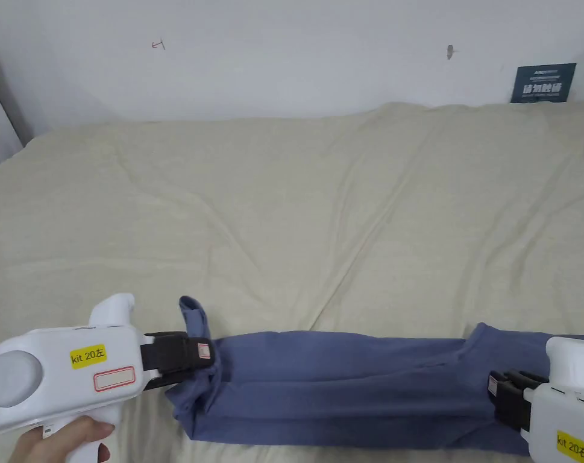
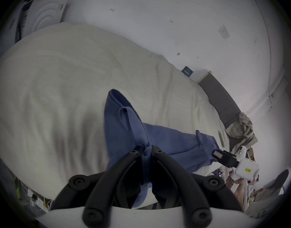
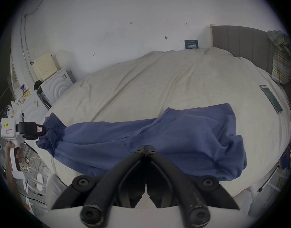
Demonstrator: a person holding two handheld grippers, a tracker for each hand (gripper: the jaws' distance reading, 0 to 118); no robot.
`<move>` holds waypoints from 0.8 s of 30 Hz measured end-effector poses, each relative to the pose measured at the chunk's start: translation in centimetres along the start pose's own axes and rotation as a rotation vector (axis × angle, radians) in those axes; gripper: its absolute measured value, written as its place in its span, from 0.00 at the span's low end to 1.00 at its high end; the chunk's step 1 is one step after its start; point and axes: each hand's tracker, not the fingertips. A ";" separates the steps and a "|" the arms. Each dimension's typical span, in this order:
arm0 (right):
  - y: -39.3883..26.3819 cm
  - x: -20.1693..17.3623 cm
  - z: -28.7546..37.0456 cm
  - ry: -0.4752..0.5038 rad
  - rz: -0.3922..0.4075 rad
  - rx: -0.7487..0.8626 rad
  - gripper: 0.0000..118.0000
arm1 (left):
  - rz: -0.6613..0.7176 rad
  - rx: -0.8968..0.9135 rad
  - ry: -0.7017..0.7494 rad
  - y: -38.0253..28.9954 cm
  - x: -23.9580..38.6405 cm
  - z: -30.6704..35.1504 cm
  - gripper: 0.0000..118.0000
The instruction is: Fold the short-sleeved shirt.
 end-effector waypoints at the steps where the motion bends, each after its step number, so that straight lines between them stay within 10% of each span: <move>1: 0.1 0.1 0.2 -0.007 0.001 0.005 0.00 | -0.025 -0.004 -0.021 0.4 0.2 -0.7 0.08; 20: 0.4 5.3 1.6 -0.050 -0.111 0.045 0.00 | -0.171 -0.293 -0.235 -2.8 13.7 -15.7 0.08; 22: 0.3 5.3 1.2 -0.050 -0.108 0.034 0.00 | -0.157 -0.292 -0.212 -2.7 13.1 -14.2 0.27; 24: 0.0 5.3 0.9 -0.043 -0.123 0.025 0.00 | -0.143 -0.253 -0.191 -2.9 12.5 -12.6 0.85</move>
